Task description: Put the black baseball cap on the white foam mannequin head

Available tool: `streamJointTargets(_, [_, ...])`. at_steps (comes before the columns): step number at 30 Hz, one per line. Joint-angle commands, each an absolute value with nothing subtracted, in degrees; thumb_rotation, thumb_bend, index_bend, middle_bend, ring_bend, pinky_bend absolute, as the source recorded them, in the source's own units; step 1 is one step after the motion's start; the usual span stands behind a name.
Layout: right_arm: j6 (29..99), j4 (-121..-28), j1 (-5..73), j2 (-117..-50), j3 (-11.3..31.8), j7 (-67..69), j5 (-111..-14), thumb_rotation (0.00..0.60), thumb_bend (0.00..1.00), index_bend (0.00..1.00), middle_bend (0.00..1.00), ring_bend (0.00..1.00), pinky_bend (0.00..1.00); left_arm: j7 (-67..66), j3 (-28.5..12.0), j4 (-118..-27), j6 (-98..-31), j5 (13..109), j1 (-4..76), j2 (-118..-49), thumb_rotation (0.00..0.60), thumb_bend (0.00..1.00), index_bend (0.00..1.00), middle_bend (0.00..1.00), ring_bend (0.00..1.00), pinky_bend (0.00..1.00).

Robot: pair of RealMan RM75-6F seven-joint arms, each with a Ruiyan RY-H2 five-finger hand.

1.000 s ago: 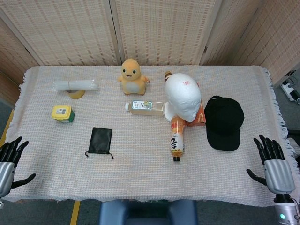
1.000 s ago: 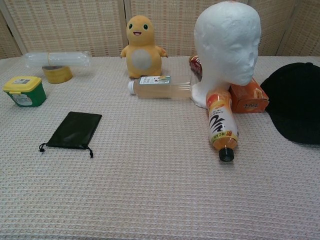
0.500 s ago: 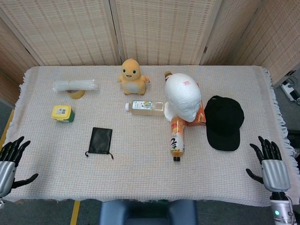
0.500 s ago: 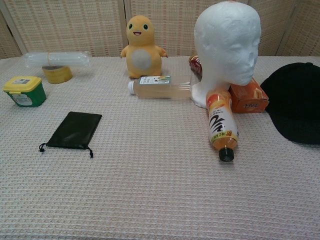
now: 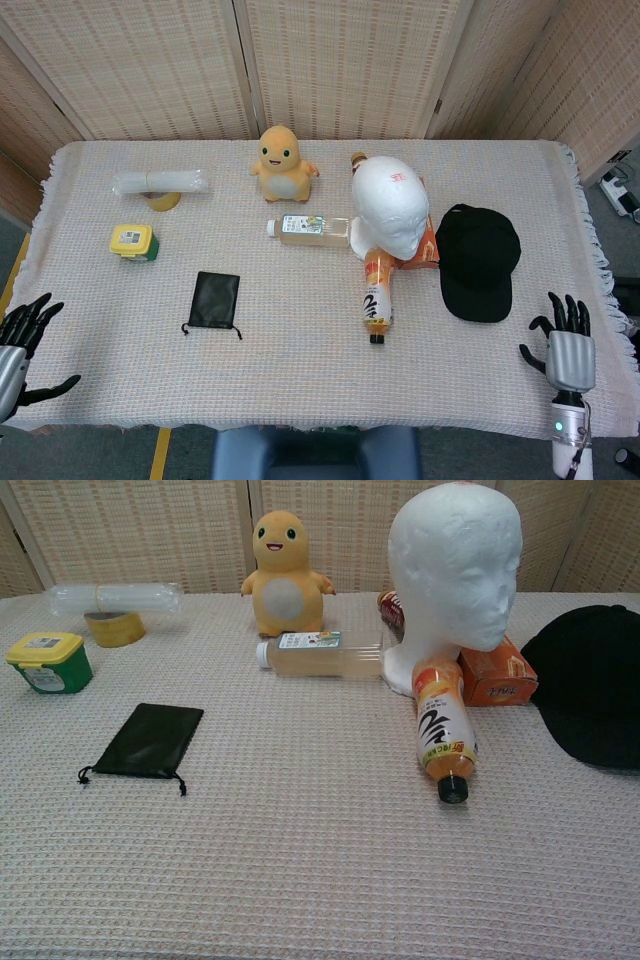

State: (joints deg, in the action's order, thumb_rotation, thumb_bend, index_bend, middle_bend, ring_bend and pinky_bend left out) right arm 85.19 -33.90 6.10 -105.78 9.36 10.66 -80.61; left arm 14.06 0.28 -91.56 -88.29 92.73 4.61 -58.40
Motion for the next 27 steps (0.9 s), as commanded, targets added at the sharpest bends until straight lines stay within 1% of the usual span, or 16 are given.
streamJointTargets(1, [84.2, -24.2, 9.1, -113.6, 11.8, 17.0, -78.8, 0.600, 0.13, 0.50, 0.07, 0.00, 0.00, 14.8, 0.3, -91.6, -88.5, 92.8, 4.5, -58.0, 0.600, 0.13, 0.11, 0.00, 0.00, 0.06])
streamJointTargets(5, [82.5, -19.0, 10.8, -117.2, 12.9, 19.3, -77.8, 0.600, 0.13, 0.50, 0.06, 0.00, 0.00, 15.4, 0.4, -91.5, -88.5, 93.0, 4.5, -57.8, 0.600, 0.13, 0.11, 0.00, 0.00, 0.06])
streamJointTargets(10, [82.2, -15.2, 12.7, -120.2, 13.7, 21.1, -77.2, 0.600, 0.14, 0.49, 0.06, 0.00, 0.00, 16.0, 0.3, -91.4, -88.2, 92.4, 4.7, -57.6, 0.600, 0.13, 0.11, 0.00, 0.00, 0.06])
streamJointTargets(18, [81.1, -12.4, 15.0, -122.3, 14.3, 21.9, -76.6, 0.600, 0.15, 0.49, 0.06, 0.00, 0.00, 16.3, -0.2, -91.2, -87.9, 91.4, 4.8, -57.6, 0.600, 0.13, 0.11, 0.00, 0.00, 0.06])
streamJointTargets(27, [80.2, -11.0, 15.8, -123.3, 14.0, 22.4, -76.7, 0.600, 0.15, 0.48, 0.06, 0.00, 0.00, 16.1, -0.6, -91.2, -87.7, 90.6, 4.8, -57.6, 0.600, 0.13, 0.11, 0.00, 0.00, 0.06])
